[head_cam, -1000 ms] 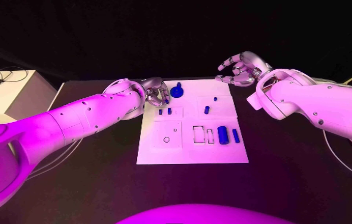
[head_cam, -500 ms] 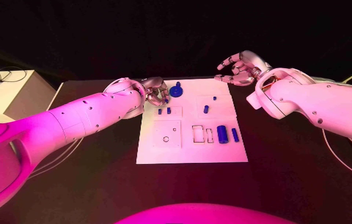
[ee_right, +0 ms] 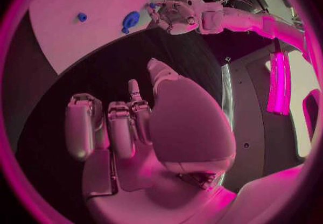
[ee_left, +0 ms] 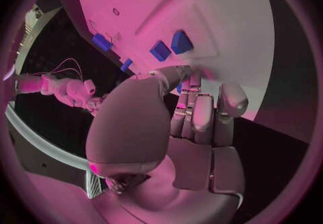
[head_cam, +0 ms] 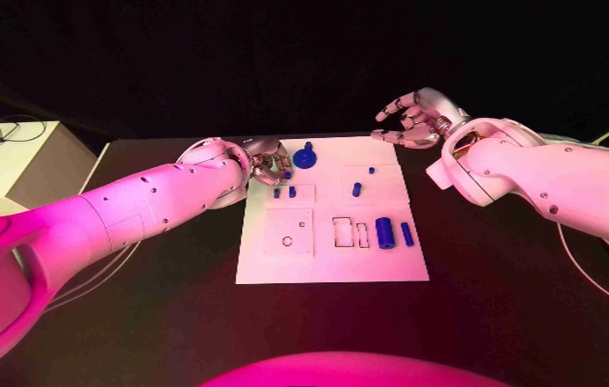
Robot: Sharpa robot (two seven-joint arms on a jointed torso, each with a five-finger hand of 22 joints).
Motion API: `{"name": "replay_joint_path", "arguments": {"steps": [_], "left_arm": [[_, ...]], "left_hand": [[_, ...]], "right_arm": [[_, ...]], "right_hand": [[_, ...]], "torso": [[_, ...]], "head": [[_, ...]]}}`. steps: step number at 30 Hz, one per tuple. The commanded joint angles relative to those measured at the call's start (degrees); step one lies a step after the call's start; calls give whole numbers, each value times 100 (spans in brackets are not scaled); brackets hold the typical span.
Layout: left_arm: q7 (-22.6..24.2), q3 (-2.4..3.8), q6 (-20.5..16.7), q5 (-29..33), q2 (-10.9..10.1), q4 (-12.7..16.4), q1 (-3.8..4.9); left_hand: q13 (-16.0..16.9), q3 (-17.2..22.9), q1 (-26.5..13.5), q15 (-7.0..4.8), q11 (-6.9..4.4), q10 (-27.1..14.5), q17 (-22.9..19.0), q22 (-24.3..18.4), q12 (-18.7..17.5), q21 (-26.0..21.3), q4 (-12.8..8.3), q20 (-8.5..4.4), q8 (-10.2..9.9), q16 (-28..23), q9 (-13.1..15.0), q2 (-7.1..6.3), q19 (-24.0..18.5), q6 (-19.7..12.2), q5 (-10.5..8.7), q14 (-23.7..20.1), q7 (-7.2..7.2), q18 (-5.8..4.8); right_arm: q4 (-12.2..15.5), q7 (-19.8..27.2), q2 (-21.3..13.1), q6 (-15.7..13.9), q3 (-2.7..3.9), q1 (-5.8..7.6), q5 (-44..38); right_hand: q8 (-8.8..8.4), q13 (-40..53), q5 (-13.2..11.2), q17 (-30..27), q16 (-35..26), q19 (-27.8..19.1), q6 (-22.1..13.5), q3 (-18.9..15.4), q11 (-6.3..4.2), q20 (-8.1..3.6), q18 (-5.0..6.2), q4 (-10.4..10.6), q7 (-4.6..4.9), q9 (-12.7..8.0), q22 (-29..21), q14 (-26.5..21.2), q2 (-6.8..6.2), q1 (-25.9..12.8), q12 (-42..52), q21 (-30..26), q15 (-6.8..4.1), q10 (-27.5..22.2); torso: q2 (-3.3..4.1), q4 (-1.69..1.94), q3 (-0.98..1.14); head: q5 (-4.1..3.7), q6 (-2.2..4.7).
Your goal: Assemble the parts on the task board
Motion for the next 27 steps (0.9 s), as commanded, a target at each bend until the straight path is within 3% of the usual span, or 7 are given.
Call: {"name": "replay_joint_path", "arguments": {"steps": [1,6,9,14,20,23,27], "left_arm": [[3,4,-48,-17,-3,22,3],[-3,6,-99,-2,-23,30,2],[5,7,-152,13,-38,38,1],[22,9,-237,42,-65,58,-1],[11,22,-278,74,-153,108,-2],[25,64,-310,188,-235,150,-2],[149,191,-411,876,-376,209,-7]], "left_hand": [[12,-12,-27,-4,27,15,-22,-18,-46,-25,-34,7,-62,-27,-19,-30,-58,-81,-11,-52,13,-40],[47,0,-51,-8,21,41,-38,-41,-138,-43,-62,6,-269,-24,-92,-51,-80,-368,-10,-73,-18,-35],[67,-14,-64,-10,18,53,-39,-42,-186,-46,-69,4,-384,-20,-141,-57,-82,-542,-9,-77,-62,-34],[93,-70,-67,-10,16,65,-41,-49,-245,-54,-73,3,-512,-16,-201,-49,-86,-743,-8,-81,-113,-33],[100,-83,-61,-9,23,53,-76,-85,-276,-76,-73,4,-505,-25,-202,-35,-111,-721,-5,-100,-77,-25],[119,-71,-42,12,54,17,-494,-235,-341,-174,-86,17,-410,-152,-180,-20,-222,-541,1,-313,26,7],[144,43,11,58,124,-57,-1007,-620,-401,-418,-142,52,-215,-347,-139,19,-522,-239,3,-592,101,94]], "right_arm": [[1,43,-1,48,3,-2,-47],[-10,41,-2,52,3,-2,-49],[-20,42,-3,57,3,-2,-51],[-41,43,0,69,3,-3,-55],[-83,20,-1,174,2,-11,-283],[-137,2,7,306,2,-32,-570],[-244,-2,34,529,1,-82,-1095]], "right_hand": [[11,913,25,1509,25,210,-32,26,-22,-19,13,11,-7,8,591,587,7,-38,-15,-31,-35,-12],[10,884,23,1509,25,204,-37,25,-21,-19,17,10,-6,7,578,587,3,-37,-43,-47,-35,-42],[19,333,16,1509,25,182,-96,36,-25,-20,30,14,-5,0,532,587,-10,-12,-599,-113,-40,-588],[50,-190,3,1503,22,150,-135,47,-38,-31,52,21,-15,0,458,585,-20,7,-1134,-219,-52,-1004],[139,-2331,-72,1361,-48,105,-158,186,-93,-82,90,31,-67,1,325,549,-35,97,-3432,-420,-101,-2333],[116,-3422,-73,1267,-98,50,-79,663,-120,-118,130,-3,-80,-32,171,525,-66,406,-4792,-643,-136,-2586],[15,-4637,-161,1248,-112,-1,173,1541,-56,-92,165,-126,-64,-96,24,521,-312,595,-6182,-870,-91,-2368]], "torso": [[2,-1,1],[0,-2,3],[-3,-5,4],[-2,-5,3],[-6,-9,5],[-5,-13,8],[-7,-13,8]], "head": [[3,1],[2,4],[3,3],[4,8],[2,21],[-7,43],[-64,88]]}}
